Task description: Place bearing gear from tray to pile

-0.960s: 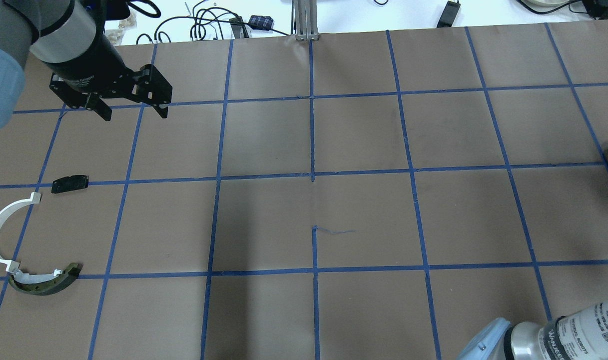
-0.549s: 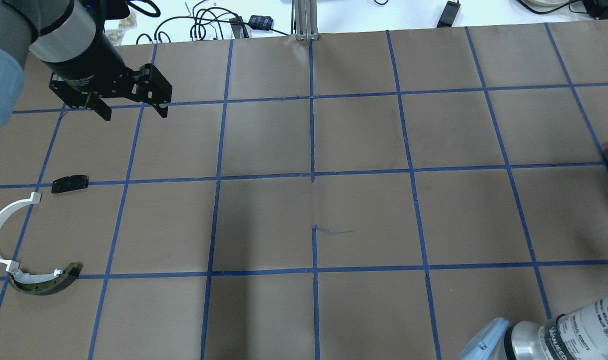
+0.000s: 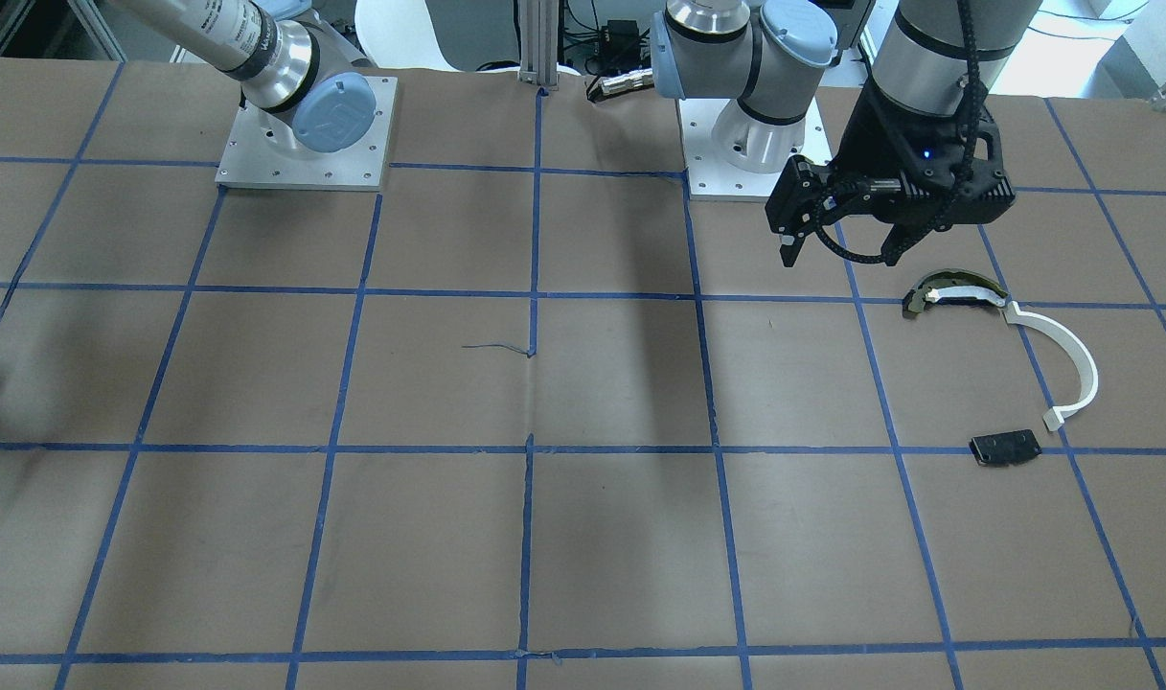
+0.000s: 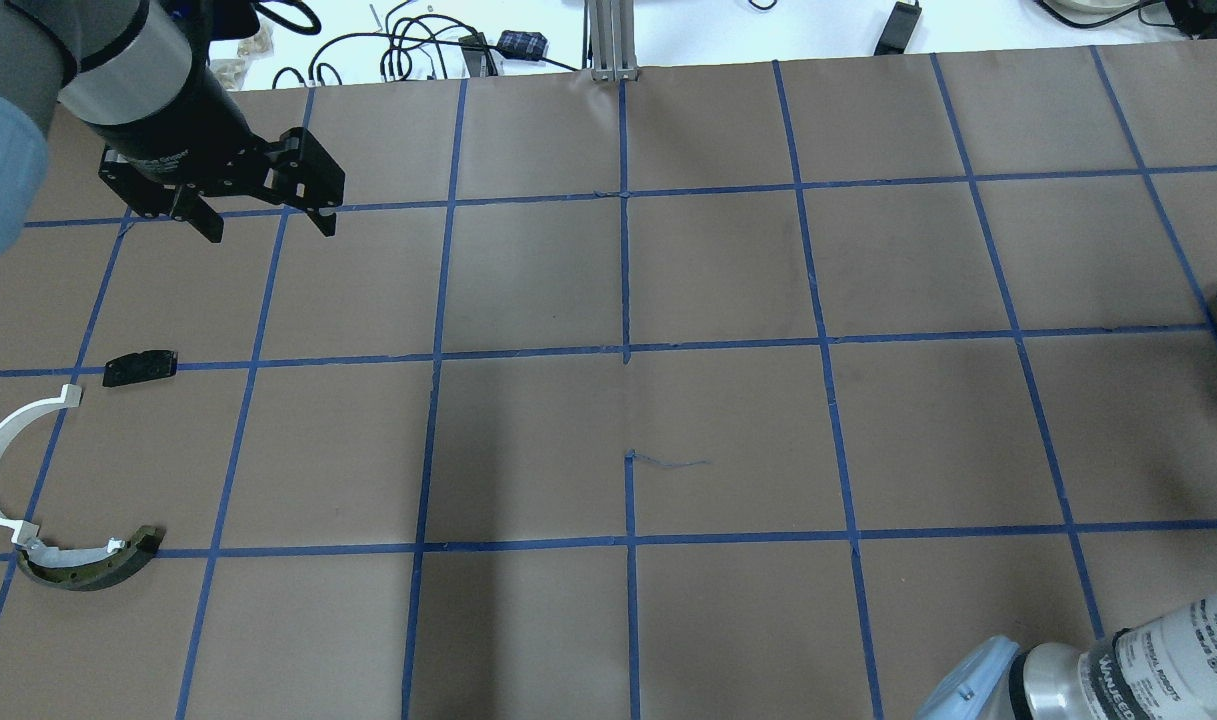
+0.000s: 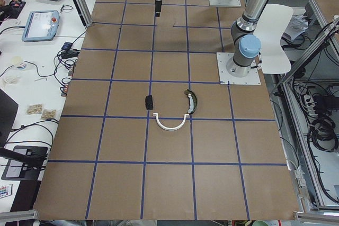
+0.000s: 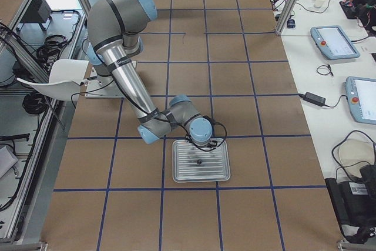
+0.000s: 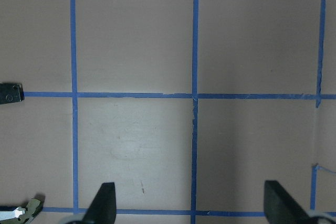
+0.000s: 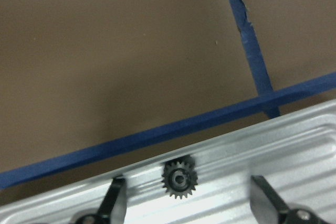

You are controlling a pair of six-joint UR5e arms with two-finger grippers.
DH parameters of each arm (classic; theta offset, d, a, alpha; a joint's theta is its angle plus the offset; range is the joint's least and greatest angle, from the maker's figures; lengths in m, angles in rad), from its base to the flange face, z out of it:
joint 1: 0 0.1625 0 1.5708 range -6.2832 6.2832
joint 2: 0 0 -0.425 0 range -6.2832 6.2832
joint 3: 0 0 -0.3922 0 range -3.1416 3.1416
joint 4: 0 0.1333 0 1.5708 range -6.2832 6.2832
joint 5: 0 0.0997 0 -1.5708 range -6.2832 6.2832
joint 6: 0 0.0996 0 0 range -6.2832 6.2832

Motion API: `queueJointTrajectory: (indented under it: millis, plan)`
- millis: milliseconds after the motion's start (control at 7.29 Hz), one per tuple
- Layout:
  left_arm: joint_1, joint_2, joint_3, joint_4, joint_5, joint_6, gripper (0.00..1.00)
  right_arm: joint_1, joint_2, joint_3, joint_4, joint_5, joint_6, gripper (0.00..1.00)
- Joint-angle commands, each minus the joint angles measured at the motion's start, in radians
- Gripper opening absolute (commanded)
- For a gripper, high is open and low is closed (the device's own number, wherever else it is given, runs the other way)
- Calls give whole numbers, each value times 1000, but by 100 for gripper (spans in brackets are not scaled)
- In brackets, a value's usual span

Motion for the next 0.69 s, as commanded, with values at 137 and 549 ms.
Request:
queueJointTrajectory:
  millis: [137, 549]
  plan:
    - [-3, 1, -4, -7, 1, -1, 100, 0, -4, 0, 2, -14, 2, 13]
    - [-2, 1, -3, -7, 3, -1, 100, 2, -10, -3, 3, -38, 0, 0]
